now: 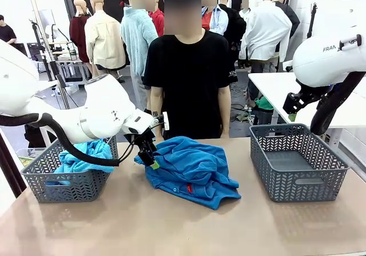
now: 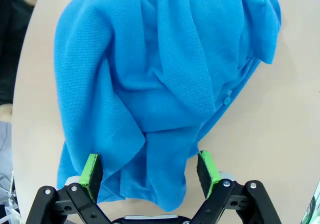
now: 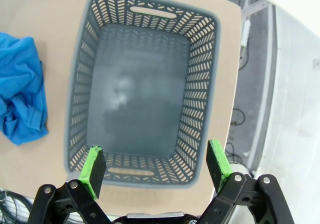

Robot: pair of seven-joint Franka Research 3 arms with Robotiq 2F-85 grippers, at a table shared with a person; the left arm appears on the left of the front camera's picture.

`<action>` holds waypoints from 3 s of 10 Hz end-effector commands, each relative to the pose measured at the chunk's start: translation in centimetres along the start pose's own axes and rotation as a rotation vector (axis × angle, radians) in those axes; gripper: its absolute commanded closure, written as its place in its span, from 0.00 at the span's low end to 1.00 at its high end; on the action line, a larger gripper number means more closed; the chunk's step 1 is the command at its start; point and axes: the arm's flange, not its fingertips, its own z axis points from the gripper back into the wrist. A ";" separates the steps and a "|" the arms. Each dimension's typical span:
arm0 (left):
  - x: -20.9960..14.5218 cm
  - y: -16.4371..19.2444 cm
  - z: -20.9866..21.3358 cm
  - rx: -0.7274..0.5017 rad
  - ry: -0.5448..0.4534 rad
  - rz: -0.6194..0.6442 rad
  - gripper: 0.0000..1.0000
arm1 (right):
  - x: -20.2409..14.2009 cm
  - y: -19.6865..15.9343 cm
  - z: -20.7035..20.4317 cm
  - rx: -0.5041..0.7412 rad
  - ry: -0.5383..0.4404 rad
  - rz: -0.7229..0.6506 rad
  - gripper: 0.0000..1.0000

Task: Sort the tops and bottoms.
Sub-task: Lift clothes from the center of the table with your left hand.

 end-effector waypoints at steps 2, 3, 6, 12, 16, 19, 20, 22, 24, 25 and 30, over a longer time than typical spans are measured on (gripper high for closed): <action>-0.5 0.3 0.0 -0.003 -0.013 -0.043 0.42 | 0.3 0.0 0.1 -0.020 0.010 -0.009 0.00; -0.4 0.3 0.1 -0.004 -0.016 -0.041 0.62 | 0.3 0.0 0.1 -0.020 0.010 -0.009 0.00; -0.5 0.5 0.1 -0.016 -0.025 -0.034 1.00 | 0.3 0.0 0.1 -0.020 0.010 -0.009 0.00; 0.0 0.3 2.2 -0.018 -0.081 -0.001 1.00 | 0.3 0.0 0.1 -0.020 0.010 -0.009 0.00; 1.5 -1.3 9.0 0.008 -0.166 -0.053 1.00 | 0.3 0.0 0.1 -0.020 0.010 -0.009 0.00; 5.5 -2.4 21.5 0.125 -0.287 -0.183 1.00 | 0.3 0.0 0.1 -0.020 0.010 -0.009 0.00; 6.9 -2.6 24.5 0.221 -0.299 -0.219 1.00 | 0.3 0.0 0.1 -0.020 0.010 -0.009 0.00; 9.8 -2.8 31.0 0.334 -0.332 -0.224 1.00 | 0.3 0.0 0.1 -0.020 0.010 -0.009 0.00; 12.8 -3.6 37.5 0.438 -0.374 -0.230 1.00 | 0.3 0.0 0.1 -0.020 0.010 -0.009 0.00; 14.9 -4.2 41.5 0.483 -0.395 -0.212 1.00 | 0.3 0.0 0.1 -0.020 0.010 -0.009 0.00; 17.3 -8.6 51.3 0.627 -0.444 -0.144 1.00 | 0.3 0.0 0.1 -0.020 0.010 -0.009 0.00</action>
